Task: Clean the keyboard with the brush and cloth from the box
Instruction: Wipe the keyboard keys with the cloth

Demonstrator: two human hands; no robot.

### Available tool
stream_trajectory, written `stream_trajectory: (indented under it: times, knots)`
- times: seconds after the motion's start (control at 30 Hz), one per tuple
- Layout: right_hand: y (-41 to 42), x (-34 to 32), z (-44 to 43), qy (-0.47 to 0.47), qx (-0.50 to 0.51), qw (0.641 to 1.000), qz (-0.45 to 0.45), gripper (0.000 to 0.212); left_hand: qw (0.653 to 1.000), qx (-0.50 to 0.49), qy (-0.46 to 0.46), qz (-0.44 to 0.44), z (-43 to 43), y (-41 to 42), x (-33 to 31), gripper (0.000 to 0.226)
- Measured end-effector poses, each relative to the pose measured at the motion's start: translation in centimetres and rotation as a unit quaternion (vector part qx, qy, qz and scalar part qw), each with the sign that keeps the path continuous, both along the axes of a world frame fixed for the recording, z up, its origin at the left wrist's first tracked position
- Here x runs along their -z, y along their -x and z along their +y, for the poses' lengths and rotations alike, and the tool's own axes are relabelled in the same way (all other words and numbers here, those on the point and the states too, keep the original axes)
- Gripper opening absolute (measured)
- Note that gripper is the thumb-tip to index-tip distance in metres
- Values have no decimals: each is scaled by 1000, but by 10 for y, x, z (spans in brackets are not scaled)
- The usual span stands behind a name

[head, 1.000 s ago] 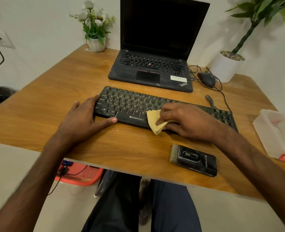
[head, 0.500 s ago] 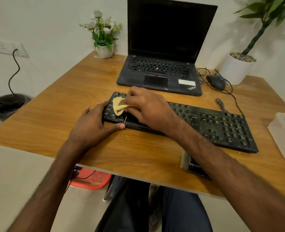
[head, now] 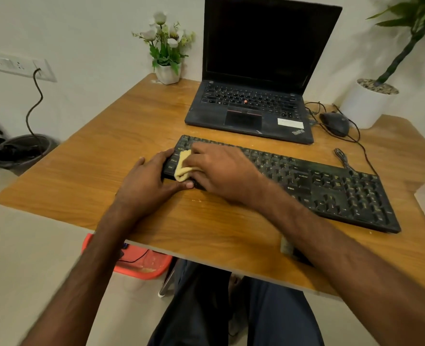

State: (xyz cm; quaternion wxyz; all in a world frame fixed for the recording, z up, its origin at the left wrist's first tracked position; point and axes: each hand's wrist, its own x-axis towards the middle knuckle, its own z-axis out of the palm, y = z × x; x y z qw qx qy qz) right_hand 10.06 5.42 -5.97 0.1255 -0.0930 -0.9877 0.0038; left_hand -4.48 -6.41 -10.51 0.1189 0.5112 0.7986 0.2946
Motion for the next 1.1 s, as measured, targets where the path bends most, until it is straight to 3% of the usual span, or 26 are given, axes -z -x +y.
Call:
stream_trajectory:
  times: [0.27,0.43,0.6,0.8,0.93,1.1]
  knots:
    - [39,5,-14,-36,14,999,33,30,1000,-10,-24,-18,1,7,7,72]
    - [11,-12,0,7,-26,999,-40,28,1000,-3,-14,9,-2,3,2,86]
    - [-20,-23,20,10,-13,995,-99,26,999,-22,1,34,-1,-2,-2,84]
    - [14,-13,16,-14,14,998,57,26,1000,9,-4,25,0,4,2,86]
    - [35,2,10,-28,-6,999,13,25,999,4,2,34,0,5,5,82]
    - [4,-14,38,5,-6,999,-43,23,995,5,25,92,3,4,3,57]
